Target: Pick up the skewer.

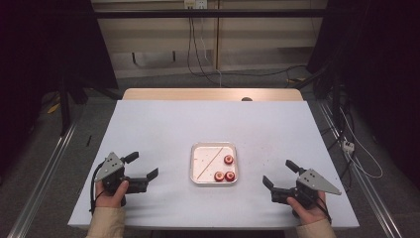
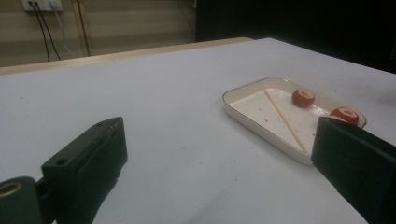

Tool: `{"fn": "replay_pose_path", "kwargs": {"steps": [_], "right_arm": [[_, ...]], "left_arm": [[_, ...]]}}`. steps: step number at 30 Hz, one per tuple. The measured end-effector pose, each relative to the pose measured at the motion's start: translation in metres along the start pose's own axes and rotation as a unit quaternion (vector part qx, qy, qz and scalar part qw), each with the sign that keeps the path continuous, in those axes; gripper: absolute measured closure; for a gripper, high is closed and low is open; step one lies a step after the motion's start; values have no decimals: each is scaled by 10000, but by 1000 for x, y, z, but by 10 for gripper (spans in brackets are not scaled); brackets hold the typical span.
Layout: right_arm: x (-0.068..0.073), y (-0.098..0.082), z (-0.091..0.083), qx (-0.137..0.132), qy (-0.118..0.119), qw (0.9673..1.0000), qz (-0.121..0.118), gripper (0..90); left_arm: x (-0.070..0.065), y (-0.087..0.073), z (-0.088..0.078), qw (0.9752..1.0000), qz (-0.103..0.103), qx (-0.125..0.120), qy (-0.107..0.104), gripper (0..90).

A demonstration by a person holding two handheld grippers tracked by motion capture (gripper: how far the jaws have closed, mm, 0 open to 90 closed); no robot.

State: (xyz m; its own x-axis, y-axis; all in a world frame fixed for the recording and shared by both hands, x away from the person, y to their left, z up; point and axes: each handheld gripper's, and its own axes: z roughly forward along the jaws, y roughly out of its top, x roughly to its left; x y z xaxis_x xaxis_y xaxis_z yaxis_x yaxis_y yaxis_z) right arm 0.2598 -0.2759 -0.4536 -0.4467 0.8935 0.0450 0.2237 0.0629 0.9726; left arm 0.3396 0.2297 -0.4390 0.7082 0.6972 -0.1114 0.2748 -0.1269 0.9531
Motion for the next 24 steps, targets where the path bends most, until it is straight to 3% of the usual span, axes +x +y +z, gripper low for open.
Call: {"fn": "replay_pose_path", "kwargs": {"steps": [7,18,24], "right_arm": [[1,0,0,0,19,10000,-23,16],[2,1,1,35,-1,10000,-68,17],[2,1,0,2,-20,10000,-90,18]], "left_arm": [[-4,2,6,9999,55,-4,-134,32],[-17,15,23,9995,-63,-109,-297,39],[-25,21,35,9988,-25,-63,-494,40]]}}
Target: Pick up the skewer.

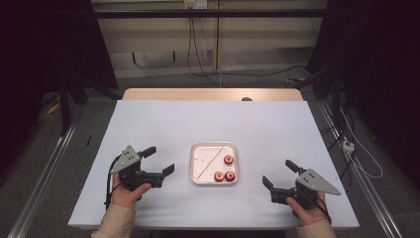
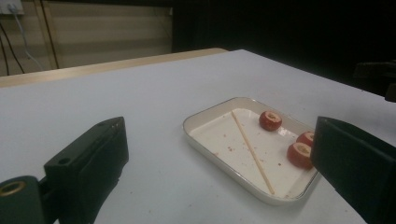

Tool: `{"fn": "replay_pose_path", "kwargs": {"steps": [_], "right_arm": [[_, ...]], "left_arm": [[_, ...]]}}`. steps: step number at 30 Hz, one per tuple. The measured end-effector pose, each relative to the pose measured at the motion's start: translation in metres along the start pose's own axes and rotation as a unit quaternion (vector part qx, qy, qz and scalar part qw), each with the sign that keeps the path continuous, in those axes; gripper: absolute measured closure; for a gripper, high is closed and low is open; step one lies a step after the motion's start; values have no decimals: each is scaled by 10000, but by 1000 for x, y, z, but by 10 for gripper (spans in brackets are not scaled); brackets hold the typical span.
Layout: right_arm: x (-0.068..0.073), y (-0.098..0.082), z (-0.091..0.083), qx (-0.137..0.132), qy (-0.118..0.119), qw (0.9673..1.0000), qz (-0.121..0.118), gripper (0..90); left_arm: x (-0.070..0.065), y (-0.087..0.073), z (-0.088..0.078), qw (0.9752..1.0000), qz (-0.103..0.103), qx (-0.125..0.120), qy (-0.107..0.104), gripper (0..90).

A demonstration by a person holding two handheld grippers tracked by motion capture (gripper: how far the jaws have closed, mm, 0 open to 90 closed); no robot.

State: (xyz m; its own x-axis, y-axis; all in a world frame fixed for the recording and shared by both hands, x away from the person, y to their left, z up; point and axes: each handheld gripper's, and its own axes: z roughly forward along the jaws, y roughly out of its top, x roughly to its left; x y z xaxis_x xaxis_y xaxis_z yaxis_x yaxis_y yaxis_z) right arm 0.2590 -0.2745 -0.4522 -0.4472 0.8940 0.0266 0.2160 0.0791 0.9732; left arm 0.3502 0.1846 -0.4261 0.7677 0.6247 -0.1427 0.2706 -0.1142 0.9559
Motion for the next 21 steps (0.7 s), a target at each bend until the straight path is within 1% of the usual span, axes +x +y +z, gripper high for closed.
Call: {"fn": "replay_pose_path", "kwargs": {"steps": [1,2,3,4,6,10,11,12,13,14,16,19,20,21], "right_arm": [[0,0,0,0,0,10000,0,18],[0,0,0,-11,-10,10000,36,18],[-1,0,-1,-4,-14,10000,11,18],[-1,0,-1,-23,-35,10000,7,18],[-1,0,-1,-21,-39,10000,16,18],[-2,0,-1,-32,-50,10000,36,18],[-2,0,-1,-32,-50,10000,36,18],[-2,0,-1,-42,-56,10000,42,18],[-1,1,-1,-27,-54,10000,28,18],[-1,0,-1,-26,-50,10000,11,18],[0,1,0,-42,-29,10000,23,18],[-1,1,0,-51,-22,10000,16,18],[0,1,0,-60,-42,10000,53,18],[0,1,0,-57,-52,9999,94,18]], "left_arm": [[0,0,0,10000,0,0,0,40],[-1,1,2,10000,-44,-22,-12,40],[-3,2,5,10000,-58,-15,-26,42],[-5,5,10,9999,-118,-7,-75,44],[-6,6,12,9998,-156,14,-88,44],[-14,11,23,9997,-132,102,-180,53],[-14,11,23,9997,-132,102,-180,52],[-16,11,26,9996,-97,159,-219,53],[-18,11,28,9994,-133,191,-254,56],[-20,11,33,9991,-116,255,-333,56],[-22,12,37,9986,-149,331,-380,57],[-25,12,41,9983,-150,382,-412,60],[-28,13,46,9980,-112,449,-441,64],[-29,14,48,9976,-119,511,-452,64]]}}
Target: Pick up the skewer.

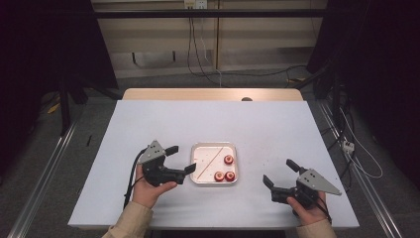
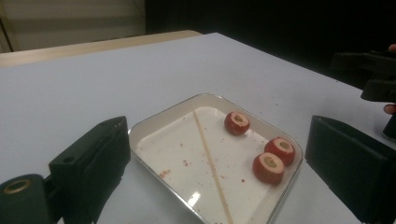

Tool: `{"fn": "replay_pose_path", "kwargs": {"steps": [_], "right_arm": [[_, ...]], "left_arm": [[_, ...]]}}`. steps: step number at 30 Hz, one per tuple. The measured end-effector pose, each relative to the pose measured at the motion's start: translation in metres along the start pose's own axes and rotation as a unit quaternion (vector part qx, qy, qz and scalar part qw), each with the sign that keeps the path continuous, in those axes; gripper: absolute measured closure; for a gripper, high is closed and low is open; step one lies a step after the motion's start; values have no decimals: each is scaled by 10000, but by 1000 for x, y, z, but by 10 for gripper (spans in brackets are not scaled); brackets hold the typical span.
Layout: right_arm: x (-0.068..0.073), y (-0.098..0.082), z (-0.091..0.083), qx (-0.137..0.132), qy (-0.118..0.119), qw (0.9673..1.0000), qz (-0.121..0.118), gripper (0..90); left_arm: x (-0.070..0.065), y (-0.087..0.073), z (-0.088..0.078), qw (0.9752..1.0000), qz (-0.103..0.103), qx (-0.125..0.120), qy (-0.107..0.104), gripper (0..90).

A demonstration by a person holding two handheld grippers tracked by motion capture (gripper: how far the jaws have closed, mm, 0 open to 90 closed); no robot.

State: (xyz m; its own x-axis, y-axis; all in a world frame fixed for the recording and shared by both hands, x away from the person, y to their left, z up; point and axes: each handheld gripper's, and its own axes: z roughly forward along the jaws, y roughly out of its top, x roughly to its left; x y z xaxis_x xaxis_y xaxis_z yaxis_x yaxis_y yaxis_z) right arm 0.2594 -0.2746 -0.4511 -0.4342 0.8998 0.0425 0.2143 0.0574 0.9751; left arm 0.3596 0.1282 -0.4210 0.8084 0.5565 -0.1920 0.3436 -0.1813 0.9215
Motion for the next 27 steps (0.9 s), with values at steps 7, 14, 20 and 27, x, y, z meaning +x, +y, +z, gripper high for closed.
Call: {"fn": "replay_pose_path", "kwargs": {"steps": [7,14,20,27], "right_arm": [[-1,0,0,-4,10,10000,-20,18],[-1,0,0,-6,-4,10000,-24,18],[-1,0,0,-6,3,10000,-23,19],[-2,0,-1,-9,6,10000,-22,19]], "left_arm": [[-6,3,13,9997,-55,143,-181,146],[-13,8,28,9984,213,482,-200,326],[-18,11,45,9957,269,852,-230,386],[-20,11,61,9916,368,1236,-132,453]]}}
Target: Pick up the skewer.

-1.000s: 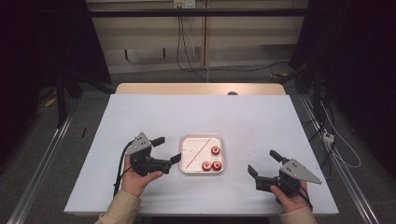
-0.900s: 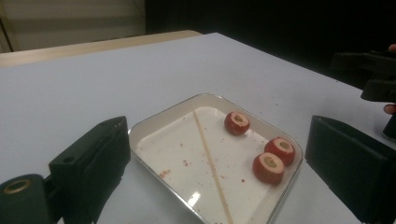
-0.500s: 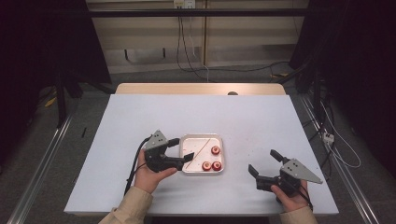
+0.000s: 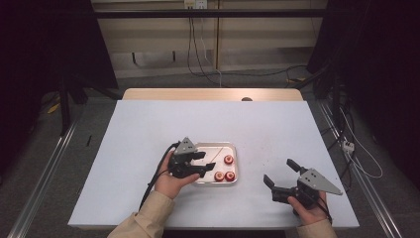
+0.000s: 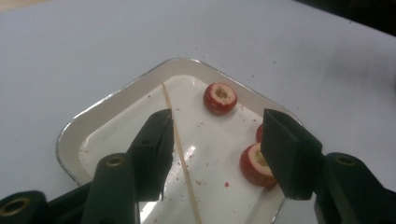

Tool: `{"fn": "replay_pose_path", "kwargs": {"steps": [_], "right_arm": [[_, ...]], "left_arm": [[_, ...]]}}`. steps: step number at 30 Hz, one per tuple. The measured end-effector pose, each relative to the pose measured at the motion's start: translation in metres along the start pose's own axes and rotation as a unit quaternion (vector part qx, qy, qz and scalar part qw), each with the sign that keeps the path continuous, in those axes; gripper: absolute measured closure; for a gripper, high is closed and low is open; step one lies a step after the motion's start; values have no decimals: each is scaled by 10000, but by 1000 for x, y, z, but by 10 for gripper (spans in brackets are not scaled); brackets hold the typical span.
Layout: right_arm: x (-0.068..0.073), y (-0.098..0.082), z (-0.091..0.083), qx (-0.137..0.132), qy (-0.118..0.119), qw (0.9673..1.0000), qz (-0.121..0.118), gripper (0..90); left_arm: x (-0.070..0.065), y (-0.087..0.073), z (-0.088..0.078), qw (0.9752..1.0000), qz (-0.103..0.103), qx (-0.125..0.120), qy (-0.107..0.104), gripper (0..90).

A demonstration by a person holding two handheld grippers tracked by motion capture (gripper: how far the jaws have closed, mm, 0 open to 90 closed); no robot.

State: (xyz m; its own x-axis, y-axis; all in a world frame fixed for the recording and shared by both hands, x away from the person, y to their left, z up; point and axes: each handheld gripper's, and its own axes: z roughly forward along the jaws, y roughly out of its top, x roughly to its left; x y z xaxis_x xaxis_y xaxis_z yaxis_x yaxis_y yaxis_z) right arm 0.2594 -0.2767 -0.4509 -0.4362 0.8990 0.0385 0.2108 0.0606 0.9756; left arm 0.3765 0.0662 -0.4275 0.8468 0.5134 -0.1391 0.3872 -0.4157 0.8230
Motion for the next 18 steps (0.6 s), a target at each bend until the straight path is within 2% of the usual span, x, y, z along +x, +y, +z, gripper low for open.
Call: {"fn": "replay_pose_path", "kwargs": {"steps": [1,2,3,4,5,6,7,8,9,12,17,18], "right_arm": [[0,0,0,0,0,10000,12,19],[0,0,0,5,2,10000,-7,19],[0,0,0,-2,8,10000,3,19],[0,0,0,-2,8,10000,3,19],[0,0,0,-9,12,10000,0,19],[0,0,0,-9,12,10000,0,19],[0,0,0,-16,13,10000,-10,19],[0,0,0,-16,15,10000,-10,19],[0,0,0,-23,19,10000,-3,20],[0,0,0,-16,11,10000,6,20],[0,0,0,-15,14,10000,12,20],[0,0,0,-14,15,10000,9,20]], "left_arm": [[-1,2,4,9997,68,171,161,465],[-1,2,4,9997,68,171,161,482],[-1,4,7,9989,-10,365,298,491],[-1,4,7,9989,-10,365,298,507],[1,6,12,9979,-97,574,294,539],[1,6,12,9979,-97,574,294,572],[1,7,14,9969,-116,694,356,605],[3,8,18,9948,-113,921,428,631],[3,8,18,9948,-113,921,428,649],[6,10,23,9925,-135,1117,477,723],[9,7,33,9898,-210,1330,465,761],[10,7,35,9888,-170,1380,536,765]]}}
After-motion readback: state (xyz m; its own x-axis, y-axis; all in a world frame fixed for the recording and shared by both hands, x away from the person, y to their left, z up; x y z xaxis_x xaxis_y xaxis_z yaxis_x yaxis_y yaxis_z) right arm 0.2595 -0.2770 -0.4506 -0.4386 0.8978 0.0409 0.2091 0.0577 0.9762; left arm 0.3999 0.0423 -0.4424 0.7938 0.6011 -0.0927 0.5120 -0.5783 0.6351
